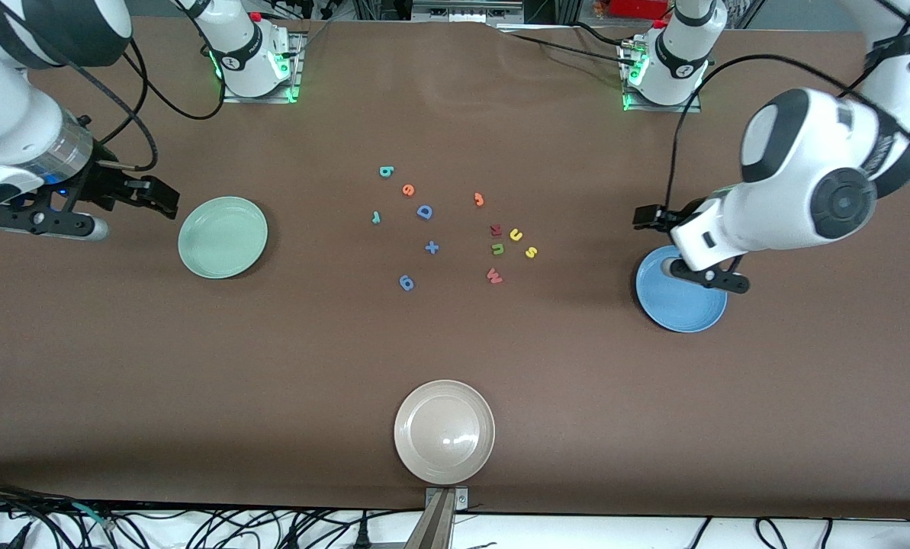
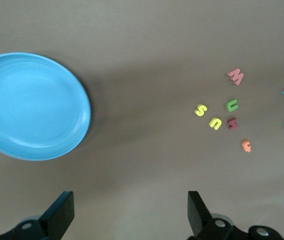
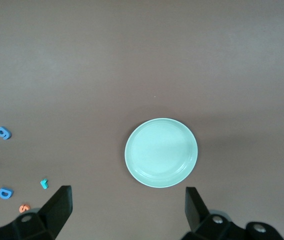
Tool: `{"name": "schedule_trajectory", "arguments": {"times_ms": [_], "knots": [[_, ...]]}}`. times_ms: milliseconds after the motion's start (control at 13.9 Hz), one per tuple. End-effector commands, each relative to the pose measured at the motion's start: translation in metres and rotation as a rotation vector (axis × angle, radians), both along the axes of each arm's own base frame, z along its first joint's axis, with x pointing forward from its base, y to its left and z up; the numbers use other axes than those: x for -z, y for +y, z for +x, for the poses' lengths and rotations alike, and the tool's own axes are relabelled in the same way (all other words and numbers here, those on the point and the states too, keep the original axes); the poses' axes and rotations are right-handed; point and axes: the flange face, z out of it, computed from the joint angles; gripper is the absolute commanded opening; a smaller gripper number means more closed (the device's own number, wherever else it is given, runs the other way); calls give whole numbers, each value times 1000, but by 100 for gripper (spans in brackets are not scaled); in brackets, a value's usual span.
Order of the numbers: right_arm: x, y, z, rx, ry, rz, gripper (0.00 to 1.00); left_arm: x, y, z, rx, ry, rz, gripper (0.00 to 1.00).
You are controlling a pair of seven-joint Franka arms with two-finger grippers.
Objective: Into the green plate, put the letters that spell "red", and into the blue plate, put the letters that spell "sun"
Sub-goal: 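Move the left gripper and the right gripper toward the foam letters, then grasp the yellow S with the left gripper while the right gripper lowers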
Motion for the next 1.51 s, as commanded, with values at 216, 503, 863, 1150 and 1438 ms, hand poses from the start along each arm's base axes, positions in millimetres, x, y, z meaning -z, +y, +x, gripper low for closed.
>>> {"name": "schedule_trajectory", "arguments": {"times_ms": [216,503,863,1150,1438], "knots": [[-4,65,-21,19,-13,-2,100,89,-109,-50,-162,-64,60,100],[27,134,-32,111,14,1,99,157,-161,-68,-315,-91,99,100],[103,205,-65,277,-14,32,99,215,-182,-78,-551,-93,221,100],[173,233,-111,297,63,28,99,222,-185,-80,-640,-80,241,90],[236,226,-141,347,140,60,99,232,-188,-77,-761,-63,257,83]]}}
